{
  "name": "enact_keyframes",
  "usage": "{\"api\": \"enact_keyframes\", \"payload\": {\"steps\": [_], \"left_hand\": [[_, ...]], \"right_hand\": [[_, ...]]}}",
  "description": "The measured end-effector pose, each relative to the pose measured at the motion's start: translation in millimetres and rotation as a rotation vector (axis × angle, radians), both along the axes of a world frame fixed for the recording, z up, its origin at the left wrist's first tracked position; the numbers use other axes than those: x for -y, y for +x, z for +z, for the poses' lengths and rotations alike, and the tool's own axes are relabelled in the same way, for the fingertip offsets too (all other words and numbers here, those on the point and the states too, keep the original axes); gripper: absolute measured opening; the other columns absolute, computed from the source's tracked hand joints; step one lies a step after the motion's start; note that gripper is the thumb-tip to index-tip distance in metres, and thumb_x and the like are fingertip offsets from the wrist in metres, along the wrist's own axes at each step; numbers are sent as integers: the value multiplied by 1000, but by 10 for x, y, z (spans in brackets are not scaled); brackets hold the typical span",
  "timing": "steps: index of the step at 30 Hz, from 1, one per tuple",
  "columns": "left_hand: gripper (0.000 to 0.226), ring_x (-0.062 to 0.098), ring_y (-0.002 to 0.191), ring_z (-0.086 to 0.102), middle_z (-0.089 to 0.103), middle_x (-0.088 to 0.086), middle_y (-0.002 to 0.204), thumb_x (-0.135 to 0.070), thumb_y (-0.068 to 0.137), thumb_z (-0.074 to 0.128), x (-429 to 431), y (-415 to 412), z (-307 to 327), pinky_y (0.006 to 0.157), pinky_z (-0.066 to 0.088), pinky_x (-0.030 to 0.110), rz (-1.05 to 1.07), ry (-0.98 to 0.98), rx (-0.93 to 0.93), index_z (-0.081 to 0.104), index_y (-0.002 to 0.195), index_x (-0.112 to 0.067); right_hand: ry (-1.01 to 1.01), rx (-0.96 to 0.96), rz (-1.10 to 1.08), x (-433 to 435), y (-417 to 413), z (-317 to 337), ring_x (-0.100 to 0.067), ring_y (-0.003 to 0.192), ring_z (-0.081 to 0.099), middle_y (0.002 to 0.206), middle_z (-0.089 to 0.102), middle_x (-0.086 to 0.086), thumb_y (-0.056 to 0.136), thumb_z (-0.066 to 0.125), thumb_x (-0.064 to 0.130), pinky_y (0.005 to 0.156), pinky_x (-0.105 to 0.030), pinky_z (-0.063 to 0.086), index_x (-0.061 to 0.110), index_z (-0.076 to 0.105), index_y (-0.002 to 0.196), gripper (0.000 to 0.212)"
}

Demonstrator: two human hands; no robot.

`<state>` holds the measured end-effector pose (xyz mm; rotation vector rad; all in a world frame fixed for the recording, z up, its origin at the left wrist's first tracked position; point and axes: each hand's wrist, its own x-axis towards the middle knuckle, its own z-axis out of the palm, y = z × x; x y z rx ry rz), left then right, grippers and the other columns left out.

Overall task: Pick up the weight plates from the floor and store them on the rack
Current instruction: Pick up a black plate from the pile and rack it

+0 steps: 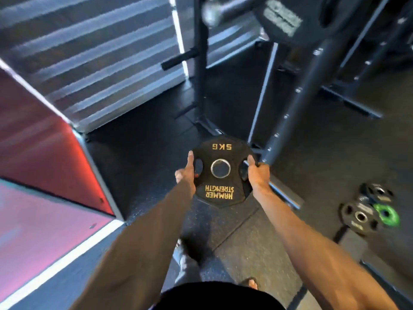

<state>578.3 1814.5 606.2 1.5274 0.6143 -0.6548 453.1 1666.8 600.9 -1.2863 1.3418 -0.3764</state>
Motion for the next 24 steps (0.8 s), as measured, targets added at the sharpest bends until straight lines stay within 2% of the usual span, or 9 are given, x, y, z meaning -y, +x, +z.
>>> {"api": "enact_keyframes", "payload": {"steps": [2, 5, 8, 9, 12, 15, 18, 21, 24], "left_hand": [[97, 23, 82, 66, 65, 4, 92, -78, 55, 75, -219, 485, 89, 85, 59, 42, 88, 42, 56, 52, 116, -7], [115, 28, 98, 67, 67, 7, 109, -89, 35, 67, -493, 1214, 214, 93, 55, 45, 146, 128, 92, 56, 118, -9], [89, 26, 106, 64, 61, 11, 121, -57, 79, 70, -765, 1821, 515, 86, 47, 28, 219, 137, 257, 33, 151, -19], [80, 29, 108, 64, 61, 14, 122, -51, 88, 64, -813, 2047, 639, 83, 47, 31, 221, 116, 294, 32, 153, -18], [80, 32, 109, 65, 68, 14, 112, -76, 78, 59, -908, 2554, 994, 92, 50, 36, 160, 138, 318, 66, 115, -5], [75, 27, 89, 68, 72, 6, 92, -86, 61, 62, -848, 3045, 1358, 92, 55, 44, 230, 67, 387, 70, 82, -14], [76, 26, 85, 68, 71, 7, 88, -87, 56, 62, -662, 3544, 1631, 88, 56, 47, 260, -12, 460, 68, 79, -15], [71, 22, 76, 61, 65, 5, 78, -80, 71, 61, -398, 4080, 1859, 84, 53, 44, 257, -74, 598, 66, 79, -9], [61, 16, 62, 54, 58, 1, 64, -72, 80, 60, -55, 4538, 2124, 69, 48, 38, 260, -100, 704, 62, 70, -12]], "right_hand": [[-39, 40, 53, -204, 527, 136, -25, 108, 60, 112, 65, -13, 97, 58, 44, 95, -36, 44, 1, 55, 118, 48], [-107, 130, 70, -462, 1287, 378, -29, 106, 61, 104, 61, -11, 98, 58, 40, 92, -36, 45, 3, 53, 110, 39], [-166, 180, 86, -692, 1994, 608, -32, 105, 61, 101, 62, -11, 97, 59, 39, 92, -38, 46, 8, 52, 102, 32], [-177, 213, 76, -755, 2221, 688, -32, 104, 62, 100, 62, -10, 97, 59, 39, 91, -37, 46, 8, 52, 101, 32], [-222, 305, 37, -856, 2839, 908, -28, 96, 63, 92, 63, -5, 96, 59, 42, 91, -41, 48, 7, 54, 101, 36], [-285, 412, 7, -823, 3396, 1167, -27, 89, 66, 92, 68, -8, 88, 60, 55, 91, -50, 52, 15, 55, 96, 41], [-379, 478, -12, -632, 3932, 1466, -30, 86, 68, 89, 70, -9, 77, 56, 70, 84, -55, 54, 28, 54, 87, 43], [-464, 591, -54, -399, 4396, 1791, -33, 84, 68, 87, 69, -11, 76, 62, 73, 79, -57, 55, 31, 55, 85, 43], [-537, 698, -77, -142, 4783, 2104, -40, 84, 65, 88, 68, -16, 75, 63, 75, 74, -59, 54, 37, 56, 84, 39]]}}
